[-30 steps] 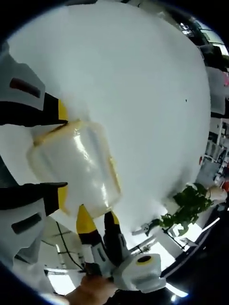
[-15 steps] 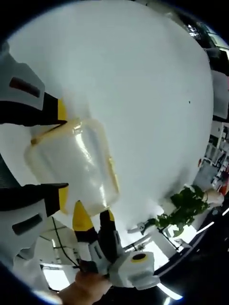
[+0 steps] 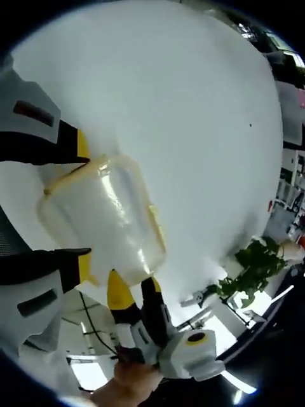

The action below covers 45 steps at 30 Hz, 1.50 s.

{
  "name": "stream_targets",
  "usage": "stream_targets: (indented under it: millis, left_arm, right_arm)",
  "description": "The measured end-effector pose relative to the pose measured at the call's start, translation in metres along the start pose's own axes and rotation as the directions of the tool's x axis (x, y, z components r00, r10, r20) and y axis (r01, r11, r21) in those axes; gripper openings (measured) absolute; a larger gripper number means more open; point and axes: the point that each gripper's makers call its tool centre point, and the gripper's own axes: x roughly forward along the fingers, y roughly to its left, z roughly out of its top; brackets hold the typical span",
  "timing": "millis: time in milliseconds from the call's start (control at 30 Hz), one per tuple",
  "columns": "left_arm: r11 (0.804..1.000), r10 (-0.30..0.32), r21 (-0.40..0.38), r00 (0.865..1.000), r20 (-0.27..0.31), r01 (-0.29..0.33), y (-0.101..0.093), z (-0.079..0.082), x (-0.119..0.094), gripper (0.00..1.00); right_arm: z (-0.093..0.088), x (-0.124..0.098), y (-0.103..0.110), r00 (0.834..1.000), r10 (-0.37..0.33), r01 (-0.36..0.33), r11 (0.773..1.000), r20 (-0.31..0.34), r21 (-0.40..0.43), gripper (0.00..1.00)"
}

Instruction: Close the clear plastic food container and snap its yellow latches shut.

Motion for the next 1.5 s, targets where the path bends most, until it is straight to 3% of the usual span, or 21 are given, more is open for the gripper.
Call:
stream_targets:
  millis: [300,400,500,600,667,733,800,900,1000,1067,1133,1200,1233,1267,1333,1400,1433,1467,1500]
  left_arm:
    - [0.996,0.044,0.08,0.999,-0.026,-0.042,0.013,-0.003,-0.011,0.59]
    - [0.987,0.055,0.152,0.998,-0.029,-0.05,0.014,-0.002,-0.016,0.62]
    - [0.975,0.066,0.212,0.998,-0.024,-0.059,0.016,0.0,-0.022,0.61]
    - [0.955,0.074,0.291,0.997,-0.02,-0.065,0.019,0.004,-0.024,0.6]
    - [0.946,0.082,0.315,0.996,-0.02,-0.071,0.021,0.005,-0.026,0.59]
    - [0.935,0.081,0.345,0.997,-0.005,-0.074,0.022,0.009,-0.029,0.58]
    - [0.915,0.092,0.393,0.996,0.013,-0.089,0.023,0.014,-0.033,0.58]
    - [0.87,0.104,0.483,0.994,0.023,-0.102,0.025,0.02,-0.038,0.57]
    - [0.854,0.064,0.515,0.997,0.038,-0.075,0.016,0.026,-0.042,0.59]
    - [0.839,0.015,0.543,0.999,0.049,-0.039,0.007,0.03,-0.041,0.62]
    - [0.794,-0.054,0.607,0.998,0.023,0.029,-0.006,0.027,-0.041,0.6]
    - [0.746,-0.041,0.665,0.999,0.008,0.026,-0.007,0.027,-0.041,0.6]
    - [0.709,-0.055,0.704,0.998,0.008,0.033,-0.011,0.028,-0.04,0.58]
    - [0.699,-0.074,0.714,0.997,0.009,0.046,-0.015,0.029,-0.04,0.56]
    - [0.697,-0.112,0.714,0.994,0.013,0.069,-0.025,0.031,-0.039,0.56]
    - [0.686,-0.129,0.722,0.992,0.001,0.089,-0.032,0.03,-0.036,0.56]
    - [0.672,-0.126,0.734,0.992,-0.01,0.093,-0.033,0.029,-0.035,0.56]
    - [0.646,-0.138,0.756,0.99,-0.02,0.105,-0.037,0.028,-0.033,0.56]
    - [0.636,-0.148,0.762,0.989,-0.028,0.117,-0.04,0.027,-0.031,0.55]
  right_arm:
    - [0.002,-0.007,-0.003,1.0,-0.004,0.004,0.999,0.001,-0.044,0.43]
    - [0.002,-0.011,-0.005,1.0,-0.007,0.007,0.998,-0.002,-0.065,0.43]
    - [0.009,-0.013,-0.005,1.0,0.003,0.0,0.986,0.018,-0.168,0.42]
    - [0.012,-0.016,-0.003,1.0,0.012,-0.008,0.954,0.014,-0.3,0.41]
    - [0.014,-0.018,-0.005,1.0,0.0,0.008,0.936,0.022,-0.351,0.38]
    - [0.017,-0.021,-0.004,0.999,0.01,0.002,0.934,0.033,-0.356,0.36]
    - [0.024,-0.023,0.001,0.997,0.05,-0.024,0.932,0.062,-0.361,0.36]
    - [0.026,-0.026,0.008,0.995,0.083,-0.048,0.904,0.064,-0.424,0.35]
    - [0.028,-0.029,0.015,0.992,0.107,-0.058,0.858,0.067,-0.51,0.36]
    - [0.029,-0.031,0.02,0.99,0.122,-0.067,0.842,0.068,-0.535,0.38]
    - [0.029,-0.031,0.024,0.989,0.137,-0.083,0.829,0.058,-0.552,0.37]
    - [0.03,-0.03,0.028,0.987,0.15,-0.092,0.813,0.053,-0.575,0.37]
    - [0.029,-0.03,0.031,0.986,0.162,-0.104,0.794,0.043,-0.599,0.37]
    - [0.029,-0.029,0.034,0.984,0.172,-0.112,0.781,0.039,-0.614,0.37]
    - [0.031,-0.027,0.041,0.979,0.2,-0.126,0.742,0.037,-0.658,0.36]
    - [0.031,-0.027,0.047,0.976,0.215,-0.139,0.726,0.03,-0.674,0.34]
    - [0.03,-0.026,0.049,0.975,0.22,-0.147,0.721,0.022,-0.677,0.33]
    - [0.032,-0.025,0.051,0.974,0.226,-0.15,0.706,0.019,-0.692,0.32]
    - [0.032,-0.023,0.052,0.974,0.225,-0.149,0.697,0.017,-0.701,0.3]
